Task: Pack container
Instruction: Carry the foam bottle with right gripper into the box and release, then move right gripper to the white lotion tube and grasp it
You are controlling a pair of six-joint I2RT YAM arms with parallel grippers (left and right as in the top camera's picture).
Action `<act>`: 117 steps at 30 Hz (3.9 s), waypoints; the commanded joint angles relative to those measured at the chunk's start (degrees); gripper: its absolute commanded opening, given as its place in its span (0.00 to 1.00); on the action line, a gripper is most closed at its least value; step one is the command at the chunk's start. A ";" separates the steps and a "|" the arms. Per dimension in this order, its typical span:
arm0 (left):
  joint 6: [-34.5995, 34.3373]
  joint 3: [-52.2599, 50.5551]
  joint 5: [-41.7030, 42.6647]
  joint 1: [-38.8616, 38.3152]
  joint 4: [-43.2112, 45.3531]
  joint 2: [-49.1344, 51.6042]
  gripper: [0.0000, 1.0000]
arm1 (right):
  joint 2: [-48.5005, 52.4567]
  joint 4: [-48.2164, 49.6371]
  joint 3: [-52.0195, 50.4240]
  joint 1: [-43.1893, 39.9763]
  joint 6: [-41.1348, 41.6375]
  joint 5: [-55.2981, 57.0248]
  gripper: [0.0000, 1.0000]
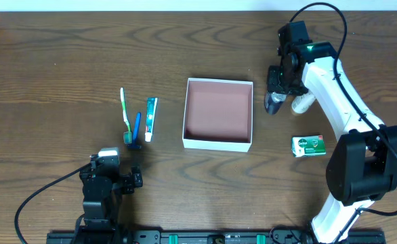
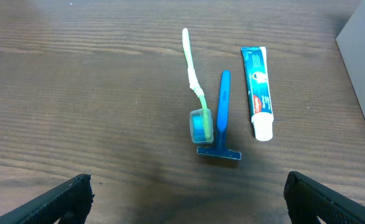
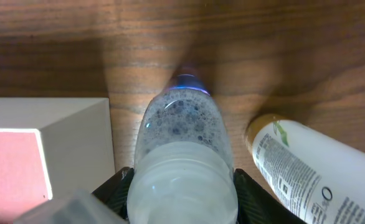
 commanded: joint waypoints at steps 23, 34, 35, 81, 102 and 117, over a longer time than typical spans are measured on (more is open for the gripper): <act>-0.92 -0.98 -0.20 0.28 -0.17 -0.35 0.98 | -15.39 -1.14 1.68 3.54 0.33 3.04 0.07; -0.92 -0.98 -0.20 0.28 -0.17 -0.35 0.98 | -24.22 -1.16 1.66 15.54 6.91 2.99 0.01; -0.92 -0.98 -0.20 0.28 -0.17 -0.35 0.98 | -23.69 -1.11 1.66 16.94 8.79 2.99 0.01; -0.92 -0.98 -0.22 0.28 -0.17 -0.35 0.98 | -0.92 14.93 1.68 28.24 17.90 5.95 0.72; -0.92 -0.98 -0.22 0.28 -0.17 -0.35 0.98 | -23.43 -1.60 1.68 17.62 5.84 9.16 0.84; -0.92 -0.98 -0.20 0.28 -0.17 -0.35 0.98 | -29.49 -10.29 1.07 -3.06 1.68 10.93 0.84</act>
